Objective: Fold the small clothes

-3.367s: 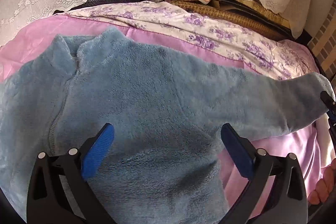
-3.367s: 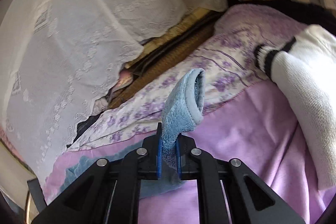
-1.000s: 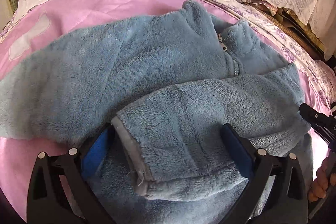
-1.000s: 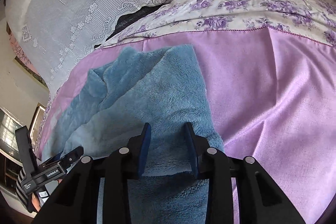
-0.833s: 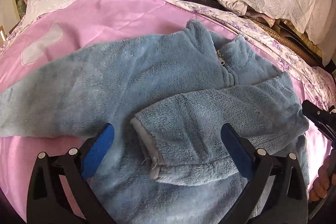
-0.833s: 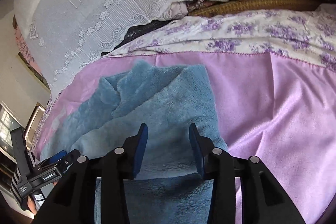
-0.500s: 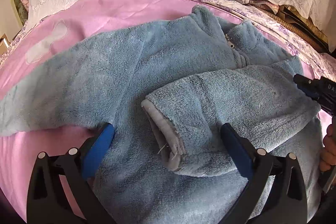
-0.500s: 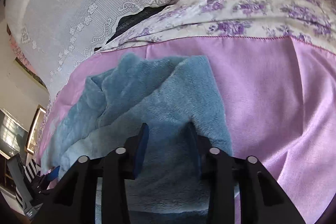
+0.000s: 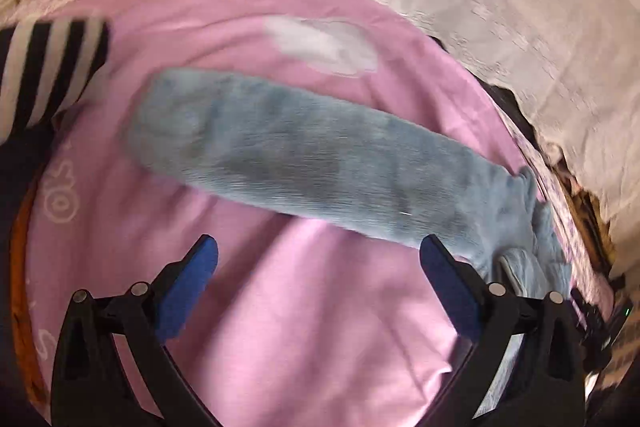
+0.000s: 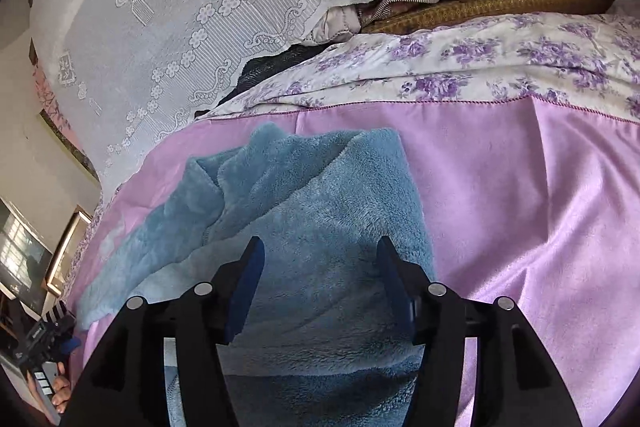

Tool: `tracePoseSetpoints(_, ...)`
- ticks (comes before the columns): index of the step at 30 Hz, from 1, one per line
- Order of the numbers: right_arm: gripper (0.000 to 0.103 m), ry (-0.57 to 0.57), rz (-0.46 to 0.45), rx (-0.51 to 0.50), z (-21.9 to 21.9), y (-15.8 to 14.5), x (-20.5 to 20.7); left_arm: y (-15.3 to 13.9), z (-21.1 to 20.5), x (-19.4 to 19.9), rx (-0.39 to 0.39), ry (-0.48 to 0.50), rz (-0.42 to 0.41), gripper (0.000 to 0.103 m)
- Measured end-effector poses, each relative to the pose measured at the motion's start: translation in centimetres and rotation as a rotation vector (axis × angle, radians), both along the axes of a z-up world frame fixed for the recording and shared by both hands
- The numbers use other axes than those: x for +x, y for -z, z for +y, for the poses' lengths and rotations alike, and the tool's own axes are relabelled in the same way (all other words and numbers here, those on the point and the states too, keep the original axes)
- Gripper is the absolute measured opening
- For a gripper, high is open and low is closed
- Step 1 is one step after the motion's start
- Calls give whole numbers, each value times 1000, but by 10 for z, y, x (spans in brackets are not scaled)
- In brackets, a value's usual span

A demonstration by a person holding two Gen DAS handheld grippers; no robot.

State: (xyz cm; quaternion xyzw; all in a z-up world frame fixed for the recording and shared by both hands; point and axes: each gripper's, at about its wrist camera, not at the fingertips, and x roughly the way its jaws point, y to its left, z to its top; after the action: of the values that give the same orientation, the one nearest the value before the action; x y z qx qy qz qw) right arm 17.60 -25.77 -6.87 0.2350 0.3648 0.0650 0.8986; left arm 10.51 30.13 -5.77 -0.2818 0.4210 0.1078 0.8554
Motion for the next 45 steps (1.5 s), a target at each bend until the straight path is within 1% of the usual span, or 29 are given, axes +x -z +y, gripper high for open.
tracePoseSetpoints(2,59,12,-11,25,-4,2,-4,15,36,-10,-102,-96,3,99)
tracePoseSetpoints(4,58,16,-4,28,-5,5,-4,27,60,-14,-244,-135,-42,99)
tracePoseSetpoints(5,58,18,-1,24,-4,6,-4,28,66,-16,-278,-150,-68,99)
tracePoseSetpoints(7,59,18,-3,13,-2,6,-3,26,72,-13,-279,-157,-87,99)
tracePoseSetpoints(9,59,17,-5,12,-2,7,-4,27,73,-4,-254,-162,-90,99)
tracePoseSetpoints(11,59,17,-4,23,-2,7,-4,26,76,5,-236,-186,-114,99)
tracePoseSetpoints(13,59,18,-3,34,-3,8,-4,25,82,16,-225,-189,-133,98)
tracePoseSetpoints(15,59,18,-3,32,-3,9,-4,24,84,25,-202,-200,-144,95)
tracePoseSetpoints(16,59,17,-3,25,-3,9,-4,24,86,28,-183,-206,-143,85)
tracePoseSetpoints(17,59,17,-2,15,-1,9,-4,24,86,30,-159,-212,-135,68)
tracePoseSetpoints(18,59,16,-1,4,0,9,-3,24,88,30,-140,-216,-123,60)
tracePoseSetpoints(20,59,13,3,-18,3,9,-2,25,90,30,-131,-224,-109,34)
tracePoseSetpoints(21,59,12,3,-25,4,9,-2,25,91,30,-133,-224,-105,30)
tracePoseSetpoints(23,59,12,2,-27,4,9,-2,24,90,30,-134,-210,-108,13)
tracePoseSetpoints(24,59,13,1,-23,3,9,-3,22,88,30,-121,-204,-108,12)
tracePoseSetpoints(25,59,13,0,-19,2,9,-3,19,84,30,-92,-197,-107,11)
tracePoseSetpoints(28,59,20,-6,-27,3,7,-5,0,63,29,30,-151,-134,9)
tracePoseSetpoints(32,59,21,-37,-79,14,-6,-11,-35,13,21,210,-25,-241,9)
tracePoseSetpoints(34,59,-13,-60,-53,23,-17,-16,-49,-18,17,275,54,-295,9)
tracePoseSetpoints(36,59,-84,-74,17,38,-29,-20,-60,-45,15,311,119,-337,9)
tracePoseSetpoints(38,59,-176,-80,82,62,-43,-26,-67,-69,12,318,175,-367,9)
tracePoseSetpoints(41,59,-314,-100,155,107,-66,-36,-71,-103,9,330,259,-399,9)
tracePoseSetpoints(42,61,-355,-101,174,123,-73,-38,-71,-114,7,341,284,-405,9)
tracePoseSetpoints(43,68,-396,-99,193,138,-79,-40,-71,-125,6,351,308,-410,9)
tracePoseSetpoints(45,74,-465,-95,243,165,-87,-43,-68,-145,4,363,353,-412,9)
